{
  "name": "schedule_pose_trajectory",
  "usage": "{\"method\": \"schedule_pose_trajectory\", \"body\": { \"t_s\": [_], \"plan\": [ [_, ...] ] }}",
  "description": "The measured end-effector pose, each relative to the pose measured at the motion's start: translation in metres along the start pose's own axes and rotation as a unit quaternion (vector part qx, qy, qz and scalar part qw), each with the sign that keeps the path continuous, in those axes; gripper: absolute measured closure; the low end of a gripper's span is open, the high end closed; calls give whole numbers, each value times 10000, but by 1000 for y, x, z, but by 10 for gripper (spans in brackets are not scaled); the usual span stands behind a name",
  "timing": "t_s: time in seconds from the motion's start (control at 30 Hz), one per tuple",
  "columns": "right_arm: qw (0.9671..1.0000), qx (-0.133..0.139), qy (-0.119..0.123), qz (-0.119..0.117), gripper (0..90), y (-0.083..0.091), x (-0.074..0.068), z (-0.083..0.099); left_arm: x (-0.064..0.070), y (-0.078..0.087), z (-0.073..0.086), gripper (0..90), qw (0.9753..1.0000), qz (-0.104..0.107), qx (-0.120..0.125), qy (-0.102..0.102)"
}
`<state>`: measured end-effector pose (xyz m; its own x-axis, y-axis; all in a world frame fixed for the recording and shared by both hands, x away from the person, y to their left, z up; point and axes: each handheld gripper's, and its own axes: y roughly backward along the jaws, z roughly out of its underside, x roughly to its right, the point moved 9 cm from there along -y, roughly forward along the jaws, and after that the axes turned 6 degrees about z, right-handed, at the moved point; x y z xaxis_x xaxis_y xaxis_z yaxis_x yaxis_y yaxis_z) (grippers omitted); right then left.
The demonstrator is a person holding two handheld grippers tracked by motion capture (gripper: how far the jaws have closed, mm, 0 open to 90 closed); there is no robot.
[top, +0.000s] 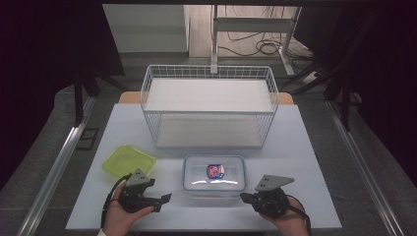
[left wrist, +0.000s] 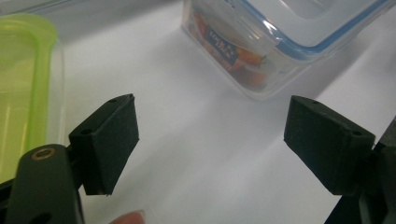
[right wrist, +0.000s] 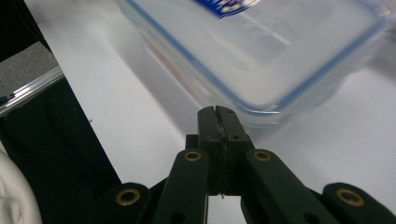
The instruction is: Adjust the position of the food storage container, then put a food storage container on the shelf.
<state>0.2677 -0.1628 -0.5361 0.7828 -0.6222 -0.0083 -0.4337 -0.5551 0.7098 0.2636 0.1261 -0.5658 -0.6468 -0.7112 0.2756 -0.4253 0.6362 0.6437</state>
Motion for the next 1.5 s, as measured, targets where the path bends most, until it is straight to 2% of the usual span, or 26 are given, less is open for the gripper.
{"method": "schedule_pose_trajectory", "body": {
  "t_s": [0.07,0.2,0.23,0.27,0.3,0.33,0.37,0.43,0.5,0.53,0.57,0.7,0.73,0.9,1.03,1.13,1.3,1.4,1.5],
  "plan": [
    [9999,45,3,94,891,8,8,-3,1,-2,-1,172,10000,28,-24,-1],
    [9989,163,-302,308,867,22,30,-5,2,-2,-1,167,10000,29,-48,1],
    [9983,208,-412,346,826,24,36,-5,2,-1,-2,164,10000,14,-38,3],
    [9974,248,-545,394,740,26,41,-4,2,2,-3,163,10000,-3,-9,13],
    [9958,343,-713,452,590,27,48,-5,2,3,-4,161,10000,-11,28,40],
    [9958,343,-713,452,590,27,48,-5,2,3,-4,159,10000,-11,28,40],
    [9921,438,-1107,386,377,27,53,-7,2,7,-7,156,9999,-15,96,94],
    [9890,547,-1324,361,318,27,56,-10,2,9,-9,153,9998,-15,139,149],
    [9879,587,-1377,413,271,25,56,-12,2,11,-11,152,9997,-21,172,171],
    [9879,587,-1377,413,271,25,56,-12,2,11,-13,152,9997,-31,181,170],
    [9883,573,-1347,429,234,22,55,-13,2,11,-15,151,9997,-32,185,164],
    [9878,535,-1392,445,199,18,57,-14,2,7,-20,145,9998,-7,155,161],
    [9869,506,-1475,406,180,15,59,-14,0,3,-22,144,9997,12,115,206],
    [9854,516,-1582,356,176,9,63,-20,0,0,-25,141,9995,52,118,289],
    [9851,459,-1639,262,169,-3,61,-25,1,-2,-34,105,9988,53,176,465],
    [9850,454,-1647,232,169,-6,59,-26,3,-6,-40,99,9981,131,174,584],
    [9817,592,-1804,164,169,-5,63,-34,10,-19,-57,97,9959,439,154,779],
    [9809,594,-1844,148,169,-7,65,-35,11,-25,-60,92,9956,500,79,785],
    [9811,548,-1853,112,169,-11,66,-35,13,-38,-65,90,9929,681,7,974]
  ]
}}
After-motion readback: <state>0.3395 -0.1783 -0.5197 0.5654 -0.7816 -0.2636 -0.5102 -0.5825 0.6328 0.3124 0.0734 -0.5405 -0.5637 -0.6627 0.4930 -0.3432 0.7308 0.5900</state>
